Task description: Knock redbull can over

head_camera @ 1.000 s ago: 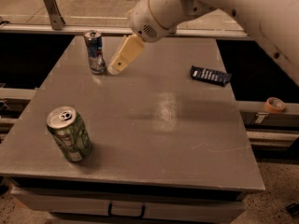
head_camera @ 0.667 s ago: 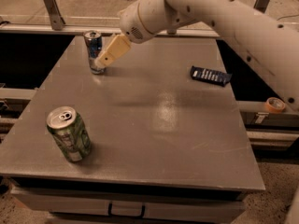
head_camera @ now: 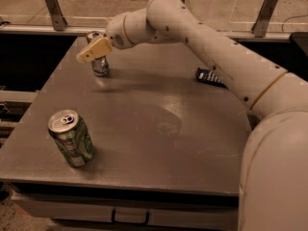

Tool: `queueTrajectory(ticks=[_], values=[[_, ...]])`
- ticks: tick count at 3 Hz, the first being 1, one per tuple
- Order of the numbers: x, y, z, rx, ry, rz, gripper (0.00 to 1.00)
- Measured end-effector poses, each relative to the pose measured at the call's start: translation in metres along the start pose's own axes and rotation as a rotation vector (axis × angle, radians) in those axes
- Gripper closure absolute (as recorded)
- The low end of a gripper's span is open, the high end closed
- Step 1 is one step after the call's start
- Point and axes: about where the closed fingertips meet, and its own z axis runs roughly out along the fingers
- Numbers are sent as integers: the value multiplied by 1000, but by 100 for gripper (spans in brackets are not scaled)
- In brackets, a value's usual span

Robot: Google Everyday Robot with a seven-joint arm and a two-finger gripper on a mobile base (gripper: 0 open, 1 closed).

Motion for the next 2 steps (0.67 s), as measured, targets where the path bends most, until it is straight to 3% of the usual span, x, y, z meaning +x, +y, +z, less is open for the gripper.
queueTrajectory(ticks=[1, 2], values=[[-3, 2, 35, -62, -30, 98, 18], [-1, 14, 48, -116, -20, 162, 41]])
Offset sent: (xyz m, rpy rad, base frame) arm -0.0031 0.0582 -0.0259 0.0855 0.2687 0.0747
